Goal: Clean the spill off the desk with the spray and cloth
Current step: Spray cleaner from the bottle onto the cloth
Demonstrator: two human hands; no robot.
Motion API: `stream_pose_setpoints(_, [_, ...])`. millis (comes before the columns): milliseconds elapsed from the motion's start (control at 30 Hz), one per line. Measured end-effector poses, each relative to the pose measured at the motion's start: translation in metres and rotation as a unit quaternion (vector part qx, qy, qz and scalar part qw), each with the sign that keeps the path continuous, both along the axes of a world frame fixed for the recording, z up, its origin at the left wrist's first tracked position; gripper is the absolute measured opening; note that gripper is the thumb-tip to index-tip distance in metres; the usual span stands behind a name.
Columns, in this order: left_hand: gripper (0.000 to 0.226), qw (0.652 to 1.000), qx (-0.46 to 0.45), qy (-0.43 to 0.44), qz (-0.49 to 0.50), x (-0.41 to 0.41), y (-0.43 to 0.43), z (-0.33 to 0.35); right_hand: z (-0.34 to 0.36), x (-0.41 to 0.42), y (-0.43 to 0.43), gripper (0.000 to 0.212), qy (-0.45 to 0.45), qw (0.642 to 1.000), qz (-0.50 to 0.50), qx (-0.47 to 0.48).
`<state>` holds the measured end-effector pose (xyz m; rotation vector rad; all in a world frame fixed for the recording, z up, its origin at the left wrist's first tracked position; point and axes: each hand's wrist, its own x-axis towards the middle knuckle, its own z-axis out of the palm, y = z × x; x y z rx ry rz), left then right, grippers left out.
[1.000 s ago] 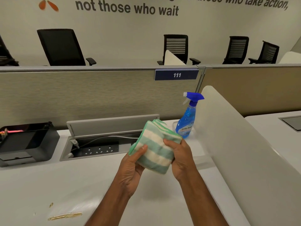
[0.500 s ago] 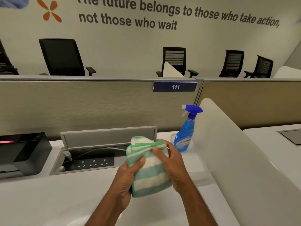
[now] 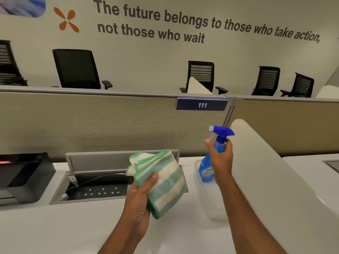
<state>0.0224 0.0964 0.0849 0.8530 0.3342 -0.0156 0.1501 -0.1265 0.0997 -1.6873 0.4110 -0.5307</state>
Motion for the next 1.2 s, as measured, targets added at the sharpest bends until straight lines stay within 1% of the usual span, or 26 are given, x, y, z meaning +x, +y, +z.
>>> stream_pose_setpoints(100, [0.048,1.000,-0.002,-0.002,0.006,0.000,0.002,-0.003,-0.001,0.003,0.001,0.054,-0.019,0.999,-0.025,-0.015])
stream_pose_setpoints(200, [0.049,1.000,-0.003,-0.007,0.008,0.001,0.002,-0.004,-0.004,0.002,0.002,0.044,-0.044,0.998,-0.026,-0.020])
stream_pose_setpoints(333, [0.048,1.000,0.004,-0.009,0.008,0.000,0.004,-0.005,-0.004,-0.002,0.004,0.021,-0.083,0.996,-0.007,0.029])
stream_pose_setpoints(500, [0.048,1.000,0.021,-0.013,0.006,-0.004,0.009,-0.004,0.002,-0.014,0.009,0.013,-0.115,0.992,-0.028,0.034])
stream_pose_setpoints(533, [0.048,1.000,0.025,-0.017,0.005,-0.005,0.011,-0.002,0.007,-0.018,0.009,0.015,-0.123,0.991,-0.035,0.035])
stream_pose_setpoints(567, [0.047,0.999,0.030,-0.023,0.005,-0.006,0.013,0.000,0.014,-0.021,0.010,0.021,-0.136,0.990,-0.035,0.029])
stream_pose_setpoints(600, [0.047,0.999,0.034,-0.027,0.006,-0.008,0.015,0.003,0.023,-0.024,0.013,0.026,-0.153,0.988,-0.027,0.014])
stream_pose_setpoints(667, [0.044,0.998,0.040,-0.037,0.009,-0.010,0.021,0.012,0.046,-0.034,0.021,0.029,-0.191,0.981,0.001,-0.023])
stream_pose_setpoints(800, [0.045,0.997,0.042,-0.054,0.023,-0.018,0.041,0.032,0.095,-0.064,0.050,0.011,-0.229,0.968,0.086,-0.061])
stream_pose_setpoints(833, [0.044,0.997,0.042,-0.058,0.028,-0.022,0.050,0.039,0.104,-0.075,0.061,0.008,-0.225,0.965,0.121,-0.067])
stream_pose_setpoints(900, [0.044,0.996,0.036,-0.071,0.034,-0.025,0.062,0.051,0.116,-0.096,0.079,0.012,-0.205,0.957,0.195,-0.059])
stream_pose_setpoints(1000, [0.043,0.995,0.032,-0.084,0.050,-0.037,0.091,0.069,0.122,-0.129,0.113,0.009,-0.154,0.941,0.300,-0.009])
stream_pose_setpoints(1067, [0.042,0.993,0.035,-0.094,0.054,-0.046,0.112,0.076,0.116,-0.147,0.131,0.014,-0.112,0.934,0.339,0.000])
stream_pose_setpoints(1200, [0.041,0.994,0.030,-0.088,0.050,-0.067,0.146,0.078,0.096,-0.173,0.167,0.026,-0.035,0.921,0.388,-0.010])
